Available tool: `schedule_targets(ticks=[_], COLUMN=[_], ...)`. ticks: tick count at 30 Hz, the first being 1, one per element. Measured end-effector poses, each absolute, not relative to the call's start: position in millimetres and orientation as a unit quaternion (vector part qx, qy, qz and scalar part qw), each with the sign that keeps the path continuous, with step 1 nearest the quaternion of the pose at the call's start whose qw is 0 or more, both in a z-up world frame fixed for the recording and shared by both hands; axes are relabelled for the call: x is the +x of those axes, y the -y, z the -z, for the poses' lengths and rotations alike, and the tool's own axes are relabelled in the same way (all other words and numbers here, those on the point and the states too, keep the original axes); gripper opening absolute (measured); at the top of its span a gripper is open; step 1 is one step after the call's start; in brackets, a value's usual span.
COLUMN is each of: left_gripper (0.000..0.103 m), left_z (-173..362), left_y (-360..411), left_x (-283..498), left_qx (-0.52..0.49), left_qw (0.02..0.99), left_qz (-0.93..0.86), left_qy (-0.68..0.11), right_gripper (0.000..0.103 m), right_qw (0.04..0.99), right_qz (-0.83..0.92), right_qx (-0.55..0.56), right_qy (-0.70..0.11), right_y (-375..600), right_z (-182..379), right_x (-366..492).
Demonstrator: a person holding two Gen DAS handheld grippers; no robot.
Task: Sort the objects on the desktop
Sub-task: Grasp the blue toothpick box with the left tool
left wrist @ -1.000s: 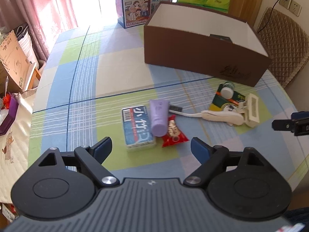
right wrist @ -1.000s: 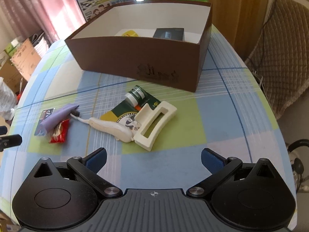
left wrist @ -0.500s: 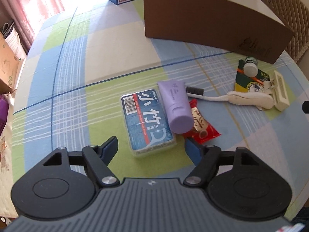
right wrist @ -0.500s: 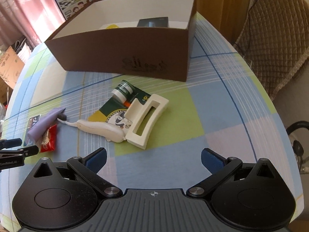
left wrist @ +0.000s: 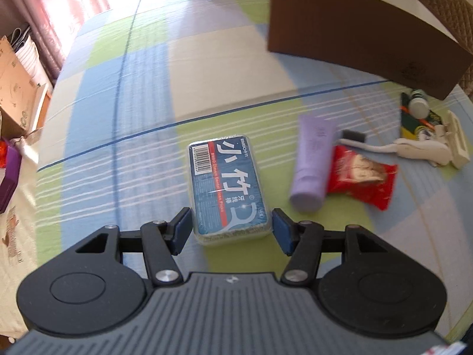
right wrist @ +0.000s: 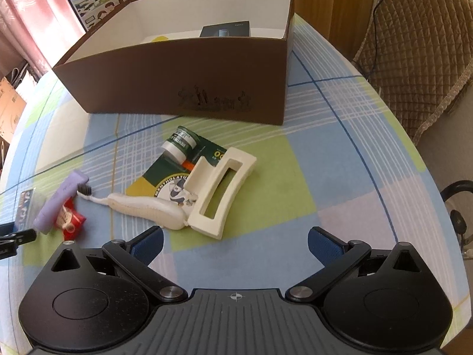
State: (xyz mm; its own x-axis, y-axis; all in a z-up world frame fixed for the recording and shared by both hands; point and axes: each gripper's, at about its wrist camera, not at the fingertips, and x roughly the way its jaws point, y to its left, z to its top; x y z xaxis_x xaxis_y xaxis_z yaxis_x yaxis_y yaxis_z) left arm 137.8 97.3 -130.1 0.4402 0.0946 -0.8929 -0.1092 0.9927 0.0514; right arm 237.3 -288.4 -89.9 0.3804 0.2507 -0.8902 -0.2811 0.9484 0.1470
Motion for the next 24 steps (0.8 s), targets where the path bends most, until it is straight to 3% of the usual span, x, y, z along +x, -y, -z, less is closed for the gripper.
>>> schedule_targets(ticks=[4,8,12,24], left_gripper=[0.065,0.067,0.055,0.054], left_z=[129.9,131.7,139.2,131.9], left_y=[-103.9,-105.0,-103.3,-123.2], left_x=[141.9,156.2,170.4,165.4], left_qx=[-0.004,-0.014,-0.010,-0.027], left_qw=[0.848,0.849,0.845,0.847], left_qz=[-0.061,-0.063,-0.072,-0.115], left_qy=[-0.527,-0.524,-0.529,-0.519], right_gripper=[0.101,0.101,0.101,0.101], right_qw=[0.832,0.833,0.837,0.843], right_qz=[-0.161,-0.162,-0.163,-0.162], right_qx=[-0.016,-0.018,-0.018,-0.013], right_qy=[-0.531,-0.528,-0.521,-0.513], right_y=[284.0,279.4,276.9,266.8], right_z=[90.4,90.3,90.6,102.9], right_x=[242.2,246.1,247.9,265.8])
